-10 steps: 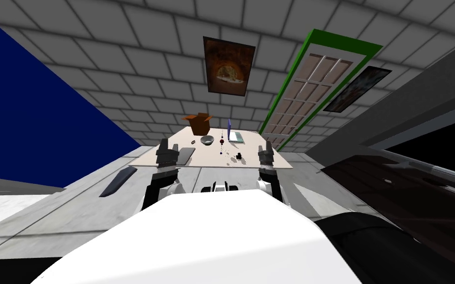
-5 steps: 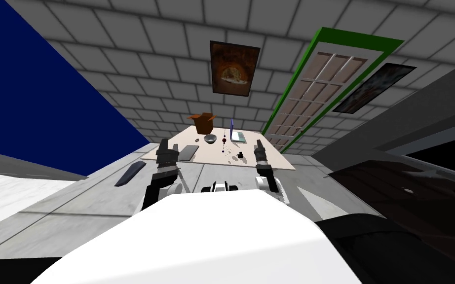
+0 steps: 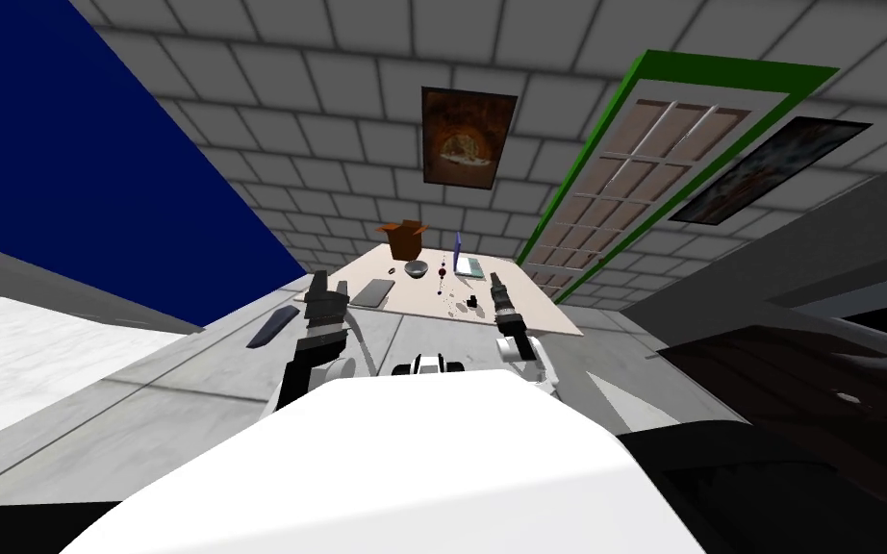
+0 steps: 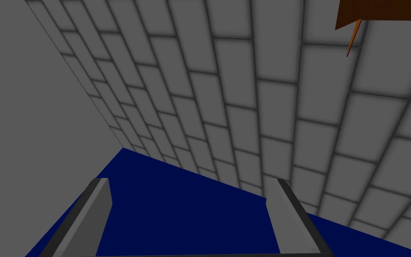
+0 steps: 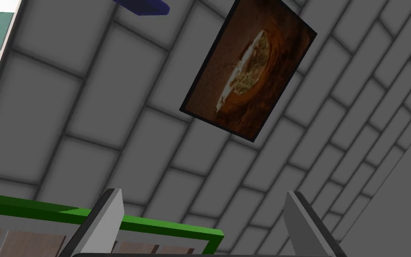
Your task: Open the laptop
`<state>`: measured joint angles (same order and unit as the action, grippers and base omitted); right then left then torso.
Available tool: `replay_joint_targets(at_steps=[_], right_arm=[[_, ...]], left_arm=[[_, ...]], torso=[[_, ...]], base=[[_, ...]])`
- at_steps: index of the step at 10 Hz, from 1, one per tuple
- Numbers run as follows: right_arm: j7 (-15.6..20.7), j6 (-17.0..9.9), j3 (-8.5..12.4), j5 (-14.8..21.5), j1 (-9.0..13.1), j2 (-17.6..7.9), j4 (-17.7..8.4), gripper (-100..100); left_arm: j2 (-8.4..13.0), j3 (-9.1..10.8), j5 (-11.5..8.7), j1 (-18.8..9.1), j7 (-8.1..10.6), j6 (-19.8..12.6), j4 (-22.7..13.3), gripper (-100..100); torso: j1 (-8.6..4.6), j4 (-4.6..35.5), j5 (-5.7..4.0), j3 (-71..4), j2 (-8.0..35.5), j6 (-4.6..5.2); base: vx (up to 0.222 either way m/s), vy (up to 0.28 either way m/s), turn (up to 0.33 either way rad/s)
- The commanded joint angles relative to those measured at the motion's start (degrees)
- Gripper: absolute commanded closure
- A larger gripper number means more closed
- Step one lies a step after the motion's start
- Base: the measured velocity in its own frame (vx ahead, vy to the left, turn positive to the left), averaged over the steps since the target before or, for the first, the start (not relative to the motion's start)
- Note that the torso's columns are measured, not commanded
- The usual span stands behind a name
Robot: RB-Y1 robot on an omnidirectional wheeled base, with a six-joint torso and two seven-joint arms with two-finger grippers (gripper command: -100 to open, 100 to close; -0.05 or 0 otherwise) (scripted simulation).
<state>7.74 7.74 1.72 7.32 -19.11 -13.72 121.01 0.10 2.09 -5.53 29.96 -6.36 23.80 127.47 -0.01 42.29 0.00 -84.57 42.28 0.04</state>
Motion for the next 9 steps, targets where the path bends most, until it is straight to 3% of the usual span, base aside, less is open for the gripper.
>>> replay_joint_targets(at_steps=[1, 2, 3, 5, 8, 9], right_arm=[[2.45, -4.42, -0.67, 3.03, 3.87, -2.44, -3.64, -100], [3.65, -6.62, -0.96, 4.43, 5.68, -3.69, -5.27, -100], [3.65, -7.62, -0.96, 4.43, 5.68, -3.69, -5.34, -100], [6.24, -11.31, -1.54, 7.27, 9.39, -6.35, -9.02, -100], [7.62, -14.63, -1.84, 8.68, 11.28, -7.75, -11.01, -100], [9.04, -16.69, -2.13, 10.09, 13.16, -9.19, -13.07, -100]], left_arm=[[0.00, 0.00, 0.00, 0.00, 0.00, 0.00, 0.00, 0], [0.00, 0.00, 0.00, -0.01, 0.00, 0.00, 0.00, 0], [0.00, -0.01, 0.00, -0.01, 0.00, 0.00, 0.00, 0], [0.00, 0.00, 0.00, 0.00, 0.00, 0.00, 0.00, 0], [0.00, 0.00, 0.00, 0.00, 0.00, 0.00, 0.00, 0], [0.00, 0.00, 0.00, 0.00, 0.00, 0.00, 0.00, 0]], torso=[[0.02, -0.01, 0.00, -0.02, -0.03, -0.05], [0.03, -0.01, 0.01, -0.01, 0.00, -0.06], [0.03, 0.00, 0.01, 0.02, 0.03, -0.04], [0.02, -0.01, 0.00, -0.02, -0.02, -0.06], [0.01, -0.01, 0.00, -0.02, -0.02, -0.06], [0.00, -0.01, 0.00, -0.01, -0.01, -0.01]], base=[[-0.045, -0.001, 0.200], [-0.053, 0.005, 0.233], [-0.036, 0.006, 0.062], [-0.035, 0.009, 0.168], [-0.025, 0.008, 0.098], [-0.020, 0.010, 0.151]])
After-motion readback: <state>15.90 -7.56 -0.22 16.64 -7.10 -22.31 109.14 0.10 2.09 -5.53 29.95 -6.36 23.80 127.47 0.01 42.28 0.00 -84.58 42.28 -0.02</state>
